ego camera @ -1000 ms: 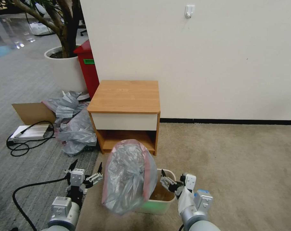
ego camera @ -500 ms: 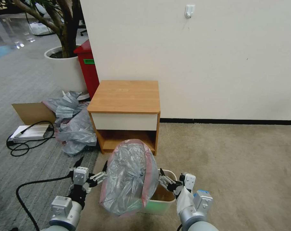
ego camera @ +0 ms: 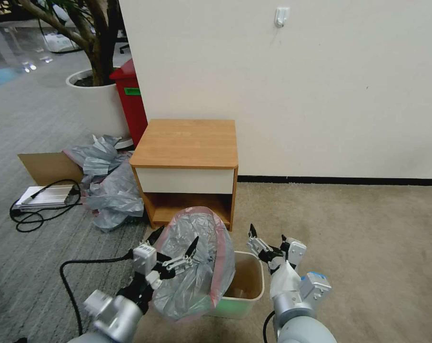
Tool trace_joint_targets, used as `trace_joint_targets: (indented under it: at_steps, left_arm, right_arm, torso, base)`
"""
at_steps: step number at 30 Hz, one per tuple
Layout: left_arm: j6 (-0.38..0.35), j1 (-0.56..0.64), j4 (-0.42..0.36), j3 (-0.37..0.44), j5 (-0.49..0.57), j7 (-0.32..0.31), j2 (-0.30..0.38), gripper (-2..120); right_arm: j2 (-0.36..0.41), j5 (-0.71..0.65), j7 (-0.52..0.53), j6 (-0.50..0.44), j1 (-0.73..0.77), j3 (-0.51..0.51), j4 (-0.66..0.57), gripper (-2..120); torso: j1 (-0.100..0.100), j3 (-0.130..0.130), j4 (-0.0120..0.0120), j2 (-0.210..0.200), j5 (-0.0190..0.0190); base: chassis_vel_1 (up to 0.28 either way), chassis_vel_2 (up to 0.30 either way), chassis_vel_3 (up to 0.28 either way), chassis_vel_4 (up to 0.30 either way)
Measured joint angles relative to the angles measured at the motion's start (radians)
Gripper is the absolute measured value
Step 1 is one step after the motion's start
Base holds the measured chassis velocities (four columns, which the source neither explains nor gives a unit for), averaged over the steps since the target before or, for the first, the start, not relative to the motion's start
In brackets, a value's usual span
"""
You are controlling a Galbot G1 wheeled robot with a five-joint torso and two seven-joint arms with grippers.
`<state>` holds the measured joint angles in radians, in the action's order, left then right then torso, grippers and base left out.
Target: Pick up the garbage bag from the table and place it over the trash can.
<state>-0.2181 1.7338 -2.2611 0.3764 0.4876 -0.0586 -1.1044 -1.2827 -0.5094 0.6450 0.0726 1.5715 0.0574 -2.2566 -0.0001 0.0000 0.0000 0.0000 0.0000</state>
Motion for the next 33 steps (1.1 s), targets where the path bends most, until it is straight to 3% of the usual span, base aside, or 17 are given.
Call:
trace_joint_targets:
  at_steps: [5,10,13,17,19,24,33]
  left_arm:
    - [-0.118,-0.033,0.049,-0.017,0.052,-0.019,-0.046,100]
    - [-0.143,-0.057,0.066,-0.025,0.062,-0.062,-0.072,100]
    - [-0.161,-0.07,0.068,-0.027,0.051,-0.118,-0.091,100]
    - [-0.235,-0.069,0.051,-0.021,0.036,-0.157,-0.097,100]
    - [-0.314,-0.071,0.043,-0.015,0.036,-0.16,-0.098,100]
    - [-0.422,-0.085,0.041,-0.012,0.036,-0.161,-0.101,100]
    - [-0.507,-0.134,0.071,-0.015,0.042,-0.148,-0.122,100]
  right_arm:
    - [-0.005,0.014,-0.013,-0.016,0.027,0.012,-0.011,100]
    - [-0.005,0.02,-0.019,-0.027,0.045,0.029,-0.015,100]
    - [-0.005,0.026,-0.024,-0.036,0.06,0.045,-0.015,100]
    - [-0.005,0.032,-0.025,-0.044,0.071,0.051,-0.012,100]
    - [-0.007,0.036,-0.026,-0.046,0.073,0.051,-0.011,100]
    - [-0.011,0.051,-0.027,-0.053,0.079,0.051,-0.01,100]
    - [-0.011,0.072,-0.028,-0.067,0.1,0.059,-0.013,100]
  torso:
    - [0.0,0.0,0.0,0.0,0.0]
    - [0.0,0.0,0.0,0.0,0.0001]
    - [0.0,0.0,0.0,0.0,0.0001]
    - [0.0,0.0,0.0,0.0,0.0001]
    - [0.0,0.0,0.0001,0.0,0.0]
    - [0.0,0.0,0.0,0.0,0.0]
    - [0.0,0.0,0.0,0.0,0.0]
  base:
    - [0.0,0.0,0.0,0.0]
    - [0.0,0.0,0.0,0.0]
    - [0.0,0.0,0.0,0.0]
    - [0.0,0.0,0.0,0.0]
    - [0.0,0.0,0.0,0.0]
    - [0.0,0.0,0.0,0.0]
    - [0.0,0.0,0.0,0.0]
